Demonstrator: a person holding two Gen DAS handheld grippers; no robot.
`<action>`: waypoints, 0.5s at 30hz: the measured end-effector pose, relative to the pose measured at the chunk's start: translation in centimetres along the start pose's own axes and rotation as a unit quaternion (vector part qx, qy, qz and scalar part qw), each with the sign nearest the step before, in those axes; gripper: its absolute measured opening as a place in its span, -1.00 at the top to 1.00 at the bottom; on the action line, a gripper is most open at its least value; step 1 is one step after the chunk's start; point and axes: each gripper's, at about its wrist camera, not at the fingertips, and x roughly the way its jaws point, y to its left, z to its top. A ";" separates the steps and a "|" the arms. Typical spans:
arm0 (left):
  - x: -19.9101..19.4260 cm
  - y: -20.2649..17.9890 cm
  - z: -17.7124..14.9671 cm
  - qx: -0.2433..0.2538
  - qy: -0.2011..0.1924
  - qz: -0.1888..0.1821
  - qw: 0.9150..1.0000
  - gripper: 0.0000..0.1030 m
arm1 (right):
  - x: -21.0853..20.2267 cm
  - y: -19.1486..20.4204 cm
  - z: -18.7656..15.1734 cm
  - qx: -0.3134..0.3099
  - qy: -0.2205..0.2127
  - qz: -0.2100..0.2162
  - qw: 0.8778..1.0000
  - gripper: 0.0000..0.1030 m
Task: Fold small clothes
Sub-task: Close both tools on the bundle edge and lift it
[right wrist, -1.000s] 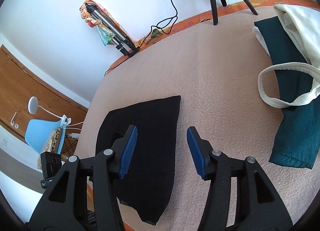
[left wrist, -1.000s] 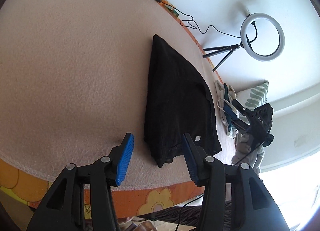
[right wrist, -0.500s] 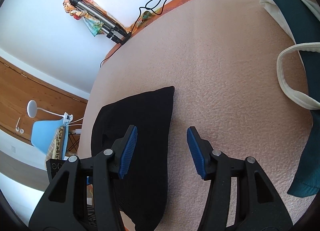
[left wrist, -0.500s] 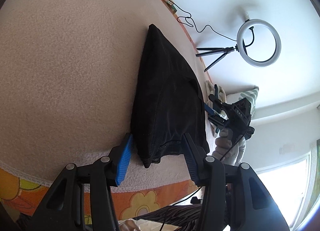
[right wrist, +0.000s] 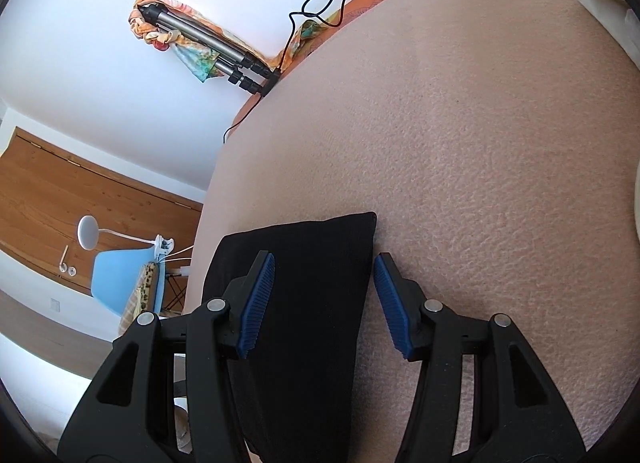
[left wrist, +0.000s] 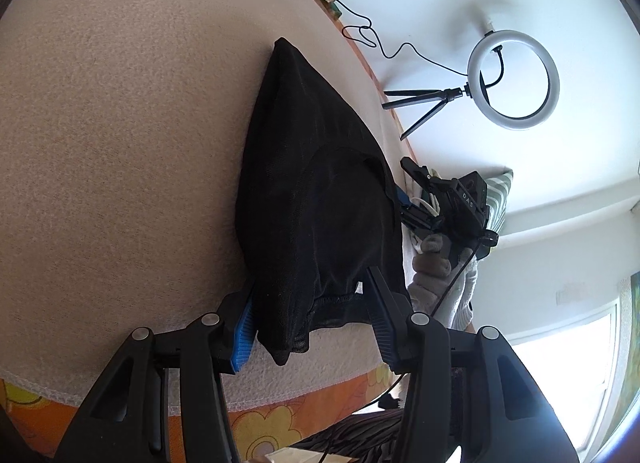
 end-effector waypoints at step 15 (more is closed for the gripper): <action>2.1 0.7 -0.3 -0.022 0.012 -0.001 1.000 0.86 | 2.4 2.0 -0.2 -0.025 0.007 -0.020 0.999 0.44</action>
